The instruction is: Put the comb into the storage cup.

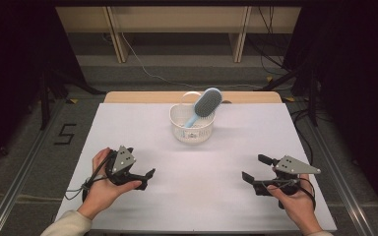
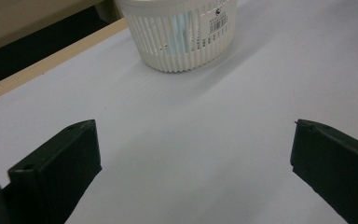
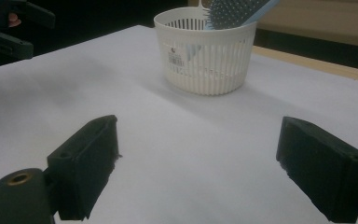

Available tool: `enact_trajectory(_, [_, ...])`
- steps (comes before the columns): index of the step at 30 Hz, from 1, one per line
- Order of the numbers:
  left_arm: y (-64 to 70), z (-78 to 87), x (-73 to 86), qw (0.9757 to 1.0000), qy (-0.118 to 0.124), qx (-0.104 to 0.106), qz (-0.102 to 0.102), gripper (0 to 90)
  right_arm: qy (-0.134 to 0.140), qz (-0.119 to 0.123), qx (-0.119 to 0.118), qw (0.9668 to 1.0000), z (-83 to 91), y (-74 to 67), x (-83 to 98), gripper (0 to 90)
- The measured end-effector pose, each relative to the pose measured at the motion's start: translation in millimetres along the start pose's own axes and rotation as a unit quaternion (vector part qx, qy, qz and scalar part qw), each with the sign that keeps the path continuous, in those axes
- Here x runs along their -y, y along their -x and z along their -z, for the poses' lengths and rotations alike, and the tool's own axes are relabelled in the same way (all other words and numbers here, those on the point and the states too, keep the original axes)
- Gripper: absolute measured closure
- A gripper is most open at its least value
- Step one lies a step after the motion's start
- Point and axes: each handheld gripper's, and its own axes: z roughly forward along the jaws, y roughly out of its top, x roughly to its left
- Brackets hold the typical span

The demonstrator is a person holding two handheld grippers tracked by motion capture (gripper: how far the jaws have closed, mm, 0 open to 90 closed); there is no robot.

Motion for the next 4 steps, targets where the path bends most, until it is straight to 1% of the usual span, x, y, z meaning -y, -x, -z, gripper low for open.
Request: enact_trajectory(4, [-0.2,-0.1,0.1,1.0,0.0,-0.001,0.0,0.9,0.001,0.001,0.001,1.0,0.0,0.3,0.1,13.4])
